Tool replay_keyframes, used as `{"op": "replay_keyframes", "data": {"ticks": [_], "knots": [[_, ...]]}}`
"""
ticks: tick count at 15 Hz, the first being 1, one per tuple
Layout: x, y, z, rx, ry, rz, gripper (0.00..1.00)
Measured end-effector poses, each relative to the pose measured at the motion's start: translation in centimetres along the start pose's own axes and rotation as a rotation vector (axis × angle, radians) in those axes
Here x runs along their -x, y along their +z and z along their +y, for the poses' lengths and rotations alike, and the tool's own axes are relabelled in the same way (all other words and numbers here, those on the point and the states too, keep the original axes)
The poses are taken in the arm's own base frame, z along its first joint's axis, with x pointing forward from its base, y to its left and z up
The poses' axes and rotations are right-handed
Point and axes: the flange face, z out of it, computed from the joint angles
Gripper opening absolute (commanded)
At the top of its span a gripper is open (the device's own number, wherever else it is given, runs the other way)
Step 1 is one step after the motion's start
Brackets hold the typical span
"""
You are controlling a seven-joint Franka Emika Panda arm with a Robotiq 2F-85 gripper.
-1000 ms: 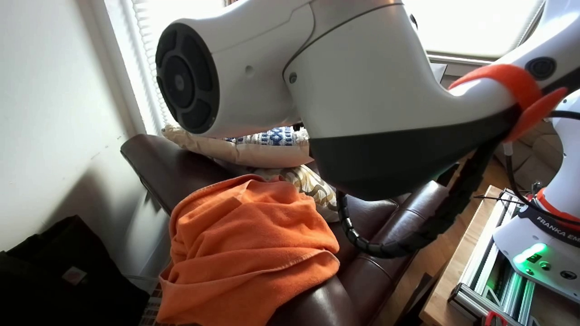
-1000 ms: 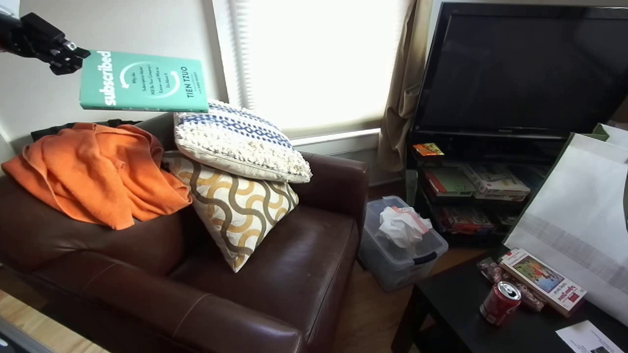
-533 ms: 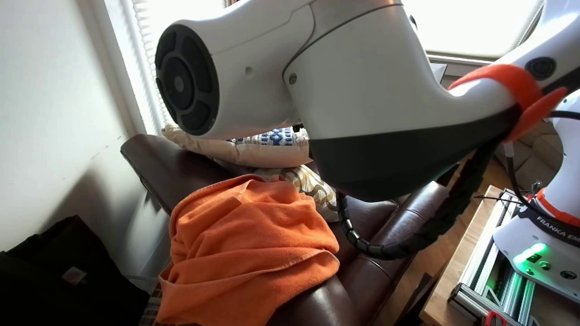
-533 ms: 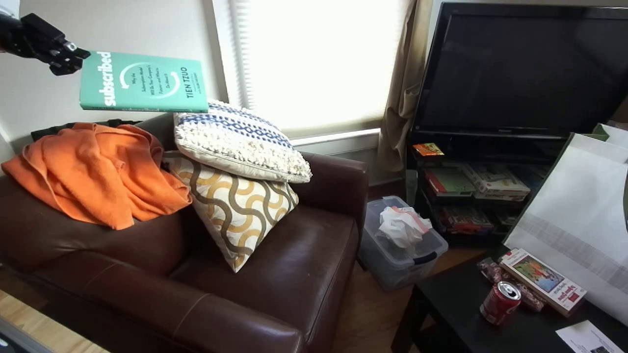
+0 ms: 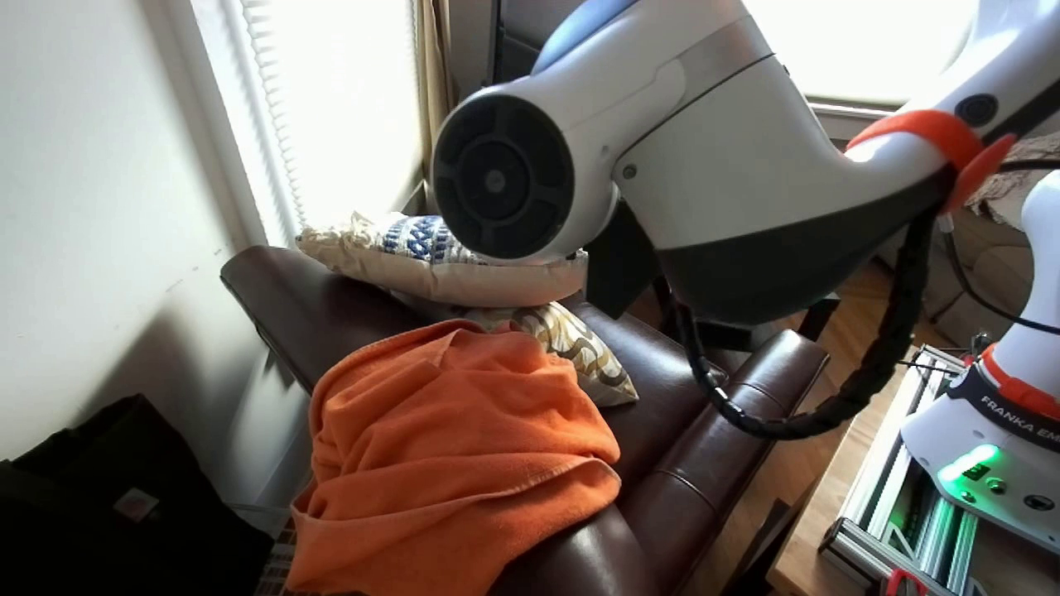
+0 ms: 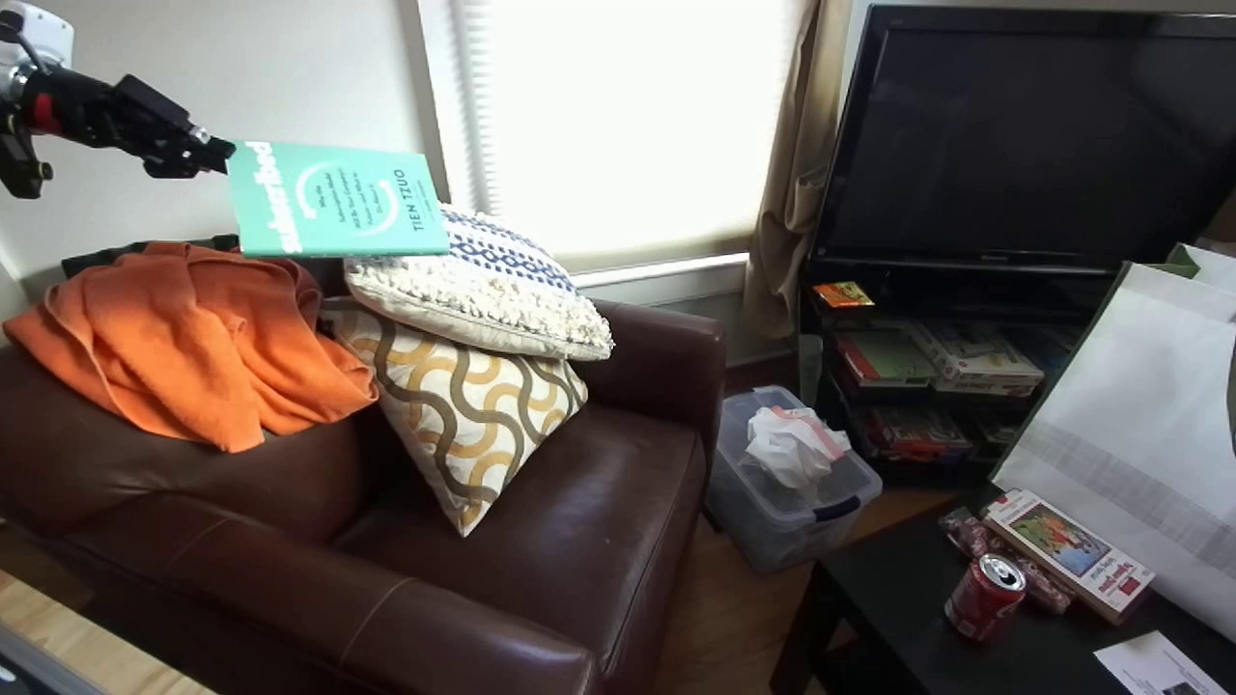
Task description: Move the book to the left on the sofa seat
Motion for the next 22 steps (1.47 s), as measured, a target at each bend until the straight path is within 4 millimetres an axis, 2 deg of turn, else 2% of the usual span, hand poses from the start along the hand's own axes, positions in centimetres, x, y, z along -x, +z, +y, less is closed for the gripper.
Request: {"op": "replay_keyframes", "data": {"ticks": [3,8,9,11,12,13,14,18,22], "knots": [[3.2,3.6,0.3,-0.049,0.042,-0.06,0.06],[12.9,10.0,1.6,0.017,0.093,-0.318,0.06],[15.0,11.3,1.8,0.028,0.107,-0.379,0.26],[19.1,13.9,2.0,0.055,0.119,-0.484,0.26],[20.2,14.8,2.1,0.066,0.119,-0.504,0.26],[20.6,15.2,2.3,0.071,0.121,-0.513,0.26],[20.7,15.2,2.3,0.071,0.124,-0.516,0.06],[20.0,15.1,2.5,0.072,0.158,-0.503,0.06],[16.9,17.0,3.9,0.144,0.214,-0.465,0.06]]}}
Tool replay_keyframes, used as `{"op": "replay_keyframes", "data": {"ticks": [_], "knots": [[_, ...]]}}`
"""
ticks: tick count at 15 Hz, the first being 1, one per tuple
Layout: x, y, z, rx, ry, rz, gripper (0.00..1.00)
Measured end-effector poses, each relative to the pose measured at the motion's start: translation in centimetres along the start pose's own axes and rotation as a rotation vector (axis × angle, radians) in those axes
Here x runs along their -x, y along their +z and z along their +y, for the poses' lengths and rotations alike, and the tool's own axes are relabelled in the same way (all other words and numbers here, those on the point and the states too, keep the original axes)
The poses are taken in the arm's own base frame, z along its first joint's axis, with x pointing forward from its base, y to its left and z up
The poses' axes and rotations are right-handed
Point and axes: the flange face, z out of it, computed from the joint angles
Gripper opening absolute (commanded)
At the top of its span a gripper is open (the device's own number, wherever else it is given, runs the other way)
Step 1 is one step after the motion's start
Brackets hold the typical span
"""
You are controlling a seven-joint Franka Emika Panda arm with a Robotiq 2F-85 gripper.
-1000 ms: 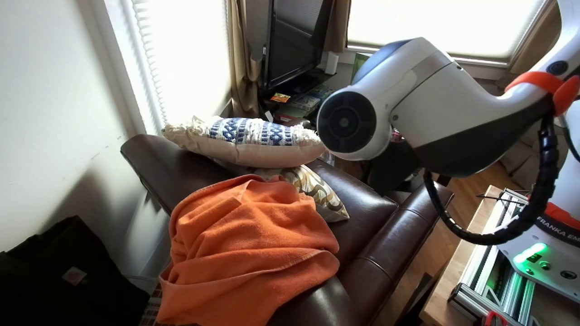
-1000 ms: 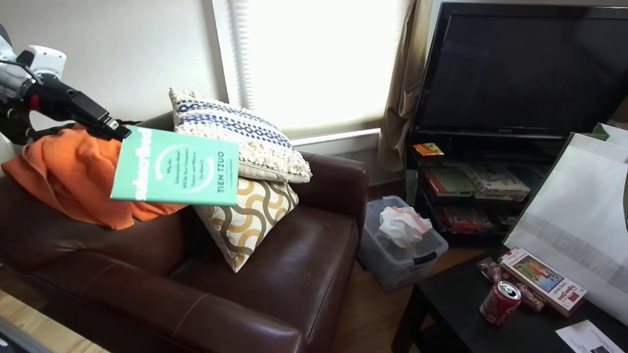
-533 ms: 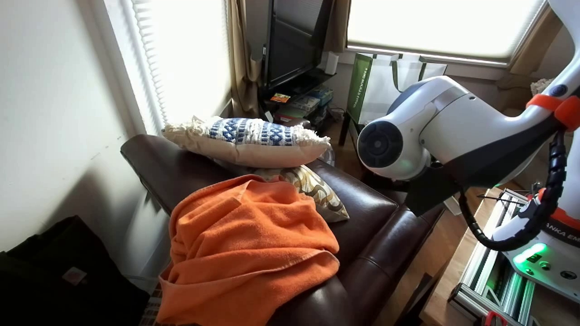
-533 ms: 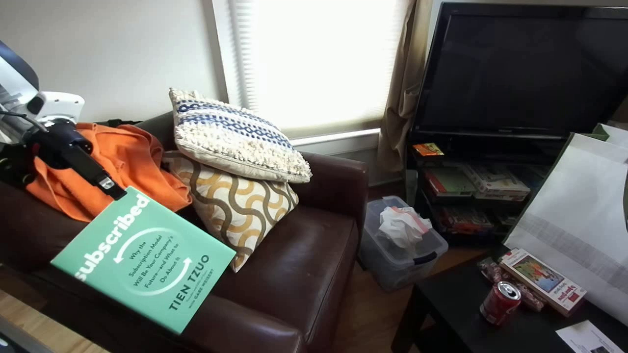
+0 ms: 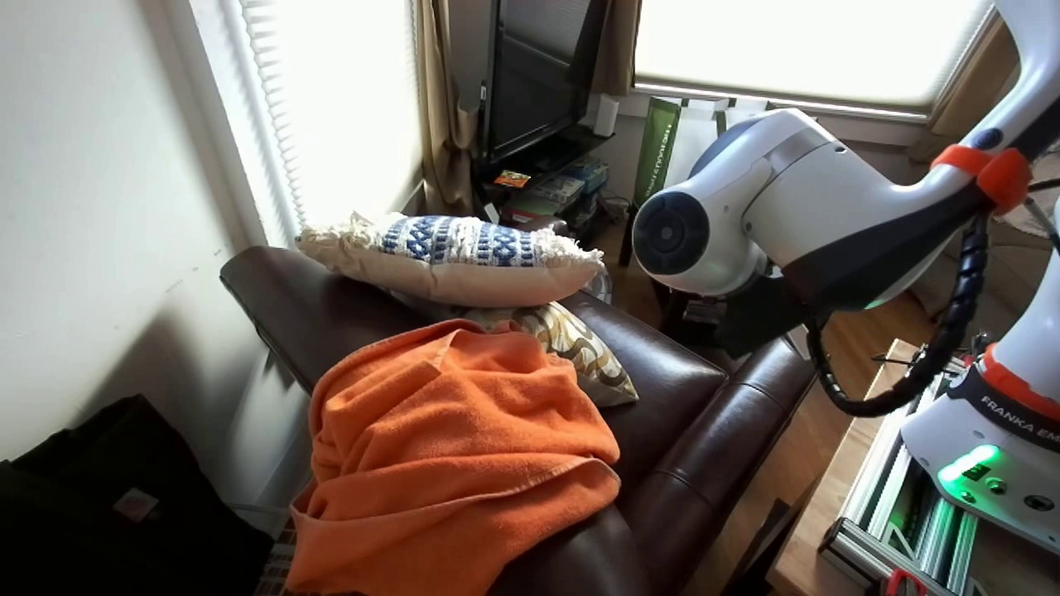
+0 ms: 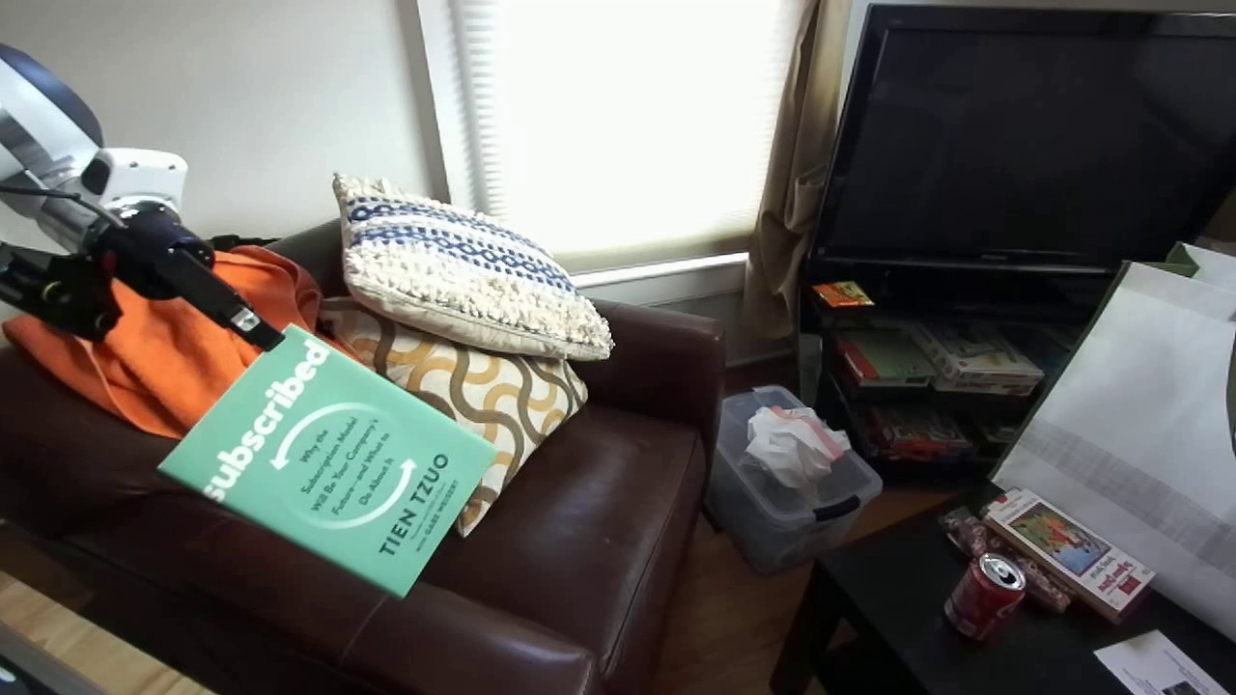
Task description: Move the book to the left on the sofa seat
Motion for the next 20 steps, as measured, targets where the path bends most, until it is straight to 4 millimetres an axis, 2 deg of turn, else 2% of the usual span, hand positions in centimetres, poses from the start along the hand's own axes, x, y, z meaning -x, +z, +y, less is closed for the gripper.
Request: {"op": "replay_keyframes", "data": {"ticks": [4,6,9,13,18,19,20], "knots": [[-5.4,0.8,-1.2,-0.001,0.049,0.038,0.06],[-7.4,1.3,-3.0,-0.029,0.049,0.038,0.06],[-9.3,1.8,-6.5,-0.101,0.033,0.025,0.06],[-9.3,1.5,-11.2,-0.166,-0.011,-0.013,0.06],[-6.2,1.8,-15.1,-0.165,-0.071,-0.121,0.06],[-5.5,1.6,-15.9,-0.176,-0.095,-0.136,0.51],[-4.9,1.3,-16.7,-0.193,-0.119,-0.146,0.52]]}}
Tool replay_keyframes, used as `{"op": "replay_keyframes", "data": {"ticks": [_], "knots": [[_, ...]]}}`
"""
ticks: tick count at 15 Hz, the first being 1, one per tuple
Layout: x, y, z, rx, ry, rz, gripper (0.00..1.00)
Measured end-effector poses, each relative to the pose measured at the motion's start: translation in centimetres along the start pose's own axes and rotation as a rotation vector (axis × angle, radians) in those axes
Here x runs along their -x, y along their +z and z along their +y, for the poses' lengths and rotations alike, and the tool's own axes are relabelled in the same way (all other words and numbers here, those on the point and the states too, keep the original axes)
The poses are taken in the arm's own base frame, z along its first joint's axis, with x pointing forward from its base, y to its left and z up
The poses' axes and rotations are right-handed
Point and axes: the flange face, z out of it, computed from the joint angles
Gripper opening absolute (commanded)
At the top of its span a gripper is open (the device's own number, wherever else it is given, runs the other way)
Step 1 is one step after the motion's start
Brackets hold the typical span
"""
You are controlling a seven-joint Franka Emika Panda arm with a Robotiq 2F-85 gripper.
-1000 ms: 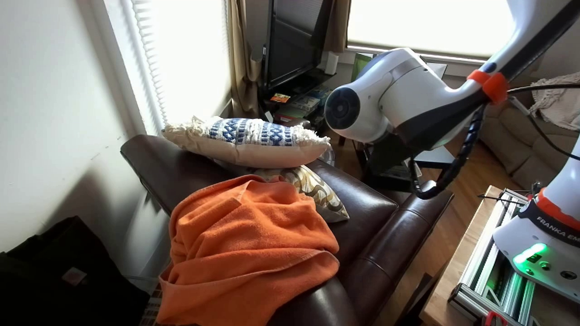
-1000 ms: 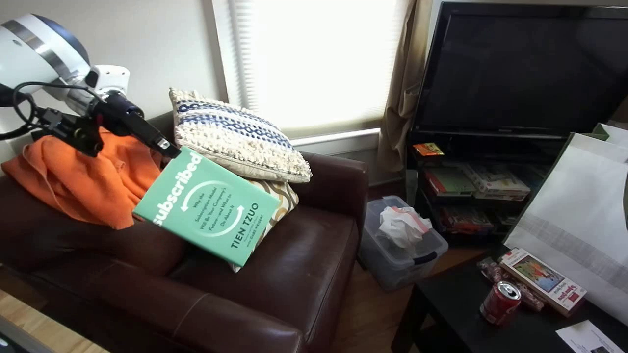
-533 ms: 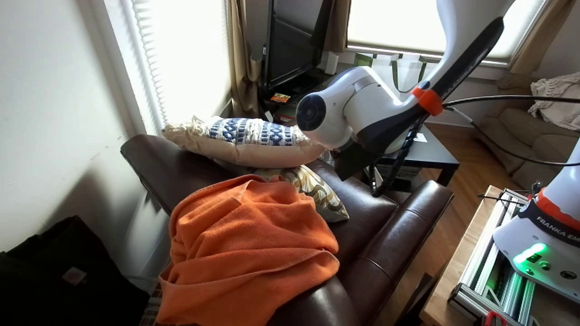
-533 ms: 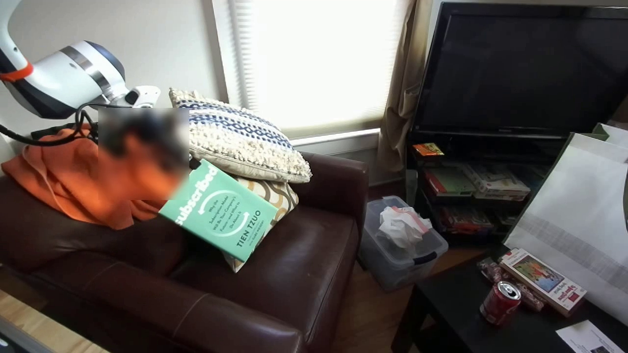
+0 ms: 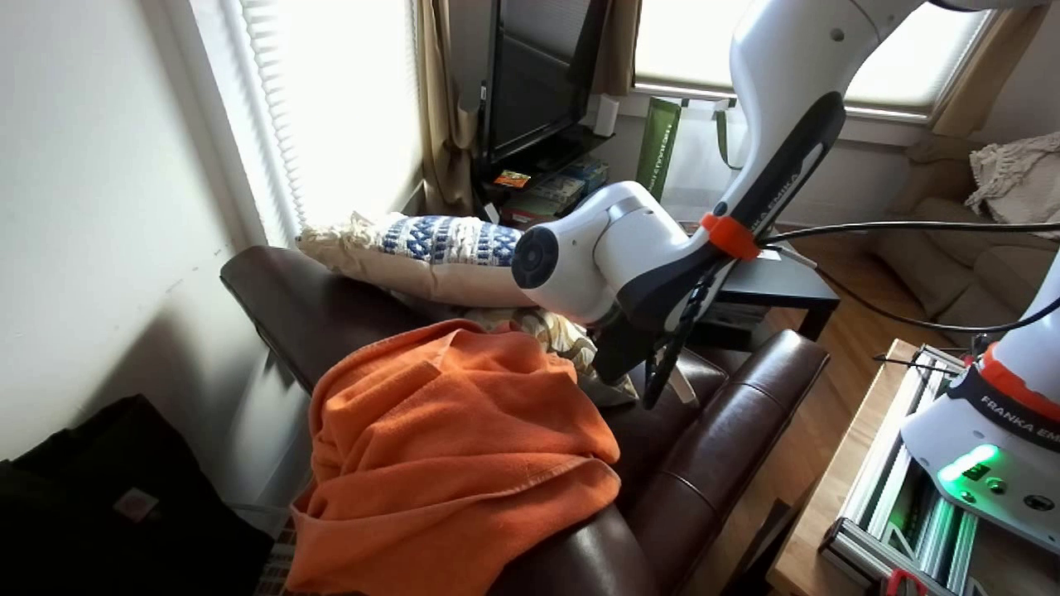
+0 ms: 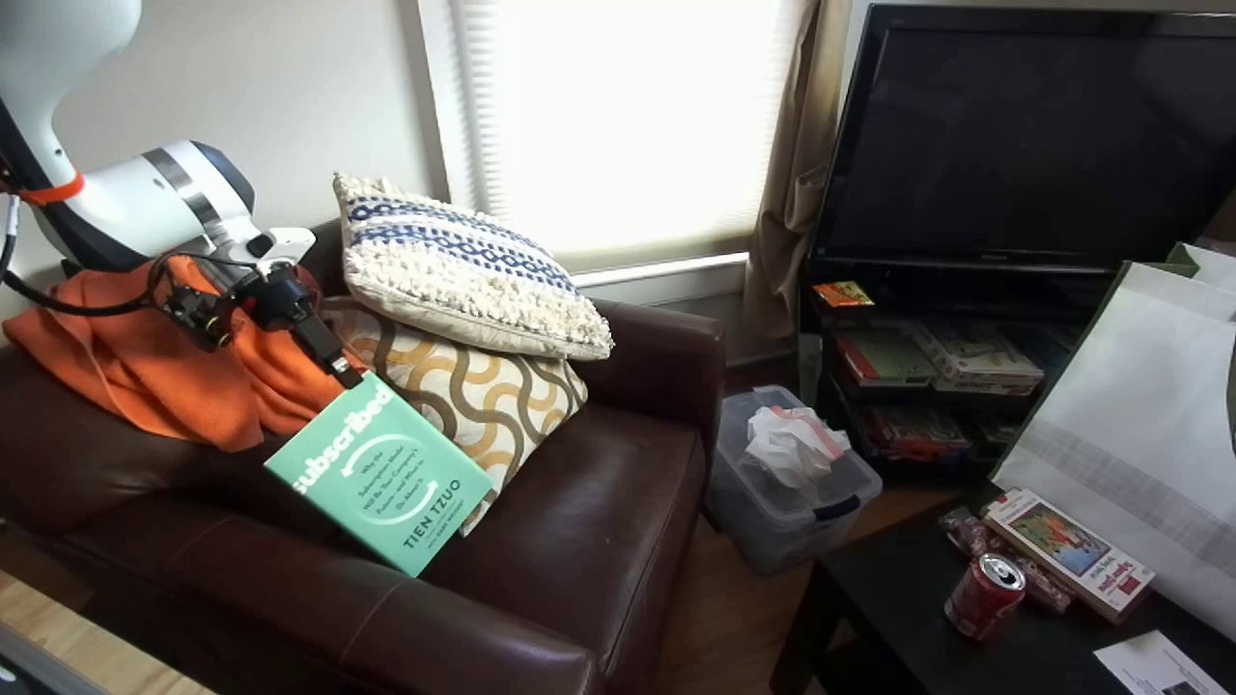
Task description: Move the book to the left on the sofa seat
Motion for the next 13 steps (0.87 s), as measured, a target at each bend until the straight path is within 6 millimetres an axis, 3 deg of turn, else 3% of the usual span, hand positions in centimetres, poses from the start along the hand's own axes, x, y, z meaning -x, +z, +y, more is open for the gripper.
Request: {"op": "replay_keyframes", "data": {"ticks": [3,6,7,10,13], "knots": [[0.5,-0.4,-1.3,-0.027,-0.066,-0.004,0.73],[-0.7,-1.8,-0.2,-0.042,-0.1,0.009,0.95],[-1.3,-2.7,0.8,-0.042,-0.103,0.021,1.0],[-2.2,-6.8,5.7,-0.004,-0.082,0.078,1.0],[-1.0,-12.5,10.9,0.084,-0.061,0.185,1.0]]}}
